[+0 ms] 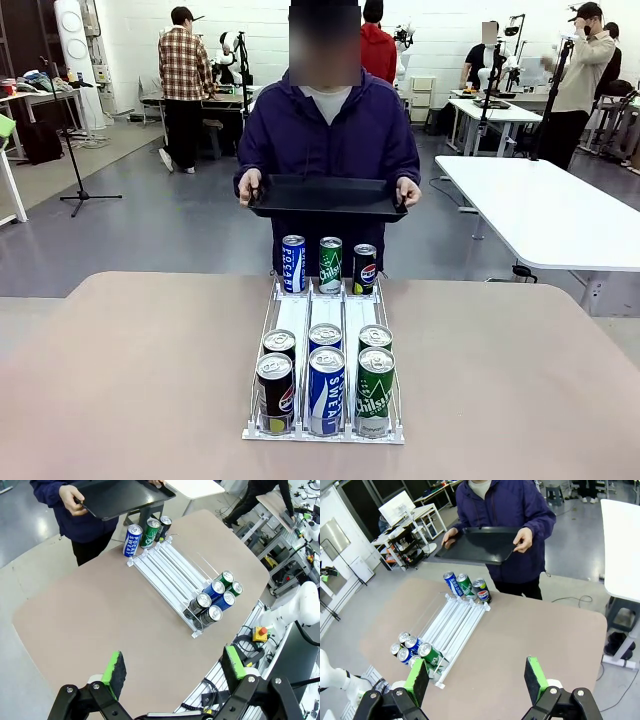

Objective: Retrieve and hand over the desired beverage to the person.
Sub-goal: Pick up a can of the same type that the person held from the Automatic Can Dispenser.

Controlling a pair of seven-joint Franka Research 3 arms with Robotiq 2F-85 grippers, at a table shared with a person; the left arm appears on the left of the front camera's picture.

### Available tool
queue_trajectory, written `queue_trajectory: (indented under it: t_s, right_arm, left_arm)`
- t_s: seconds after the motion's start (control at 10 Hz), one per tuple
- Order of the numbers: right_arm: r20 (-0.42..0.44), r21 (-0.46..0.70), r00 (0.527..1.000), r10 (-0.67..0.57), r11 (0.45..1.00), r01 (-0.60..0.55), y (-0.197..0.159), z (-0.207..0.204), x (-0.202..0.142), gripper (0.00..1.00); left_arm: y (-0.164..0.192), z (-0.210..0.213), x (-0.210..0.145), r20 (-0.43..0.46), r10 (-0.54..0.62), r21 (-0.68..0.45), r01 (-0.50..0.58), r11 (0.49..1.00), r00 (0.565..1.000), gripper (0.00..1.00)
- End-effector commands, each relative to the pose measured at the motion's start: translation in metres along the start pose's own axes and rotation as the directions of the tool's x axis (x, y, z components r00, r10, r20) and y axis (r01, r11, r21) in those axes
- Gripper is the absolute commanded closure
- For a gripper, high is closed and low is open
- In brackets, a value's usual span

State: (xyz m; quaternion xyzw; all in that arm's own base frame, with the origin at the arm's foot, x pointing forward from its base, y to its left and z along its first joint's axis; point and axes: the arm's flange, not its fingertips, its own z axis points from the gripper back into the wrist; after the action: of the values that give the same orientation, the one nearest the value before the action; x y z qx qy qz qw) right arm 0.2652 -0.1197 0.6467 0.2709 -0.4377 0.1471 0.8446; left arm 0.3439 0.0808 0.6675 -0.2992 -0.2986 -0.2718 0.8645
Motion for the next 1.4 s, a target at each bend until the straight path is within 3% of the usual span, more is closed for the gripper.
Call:
queue_trajectory:
  t_s: [0.0, 1.3]
  right_arm:
    - [0.013, 0.017, 1.0, 0.003, 1.0, -0.003, -0.0006, -0.0025, 0.002, 0.0]
    - [0.013, 0.017, 1.0, 0.003, 1.0, -0.003, -0.0006, -0.0025, 0.002, 0.0]
  left_arm:
    - [0.0014, 0.0021, 0.0013, 0.01, -0.021, -0.016, 0.021, 1.0, 1.0, 0.0]
    - [0.0014, 0.0021, 0.0013, 0.01, -0.021, -0.016, 0.021, 1.0, 1.0, 0.0]
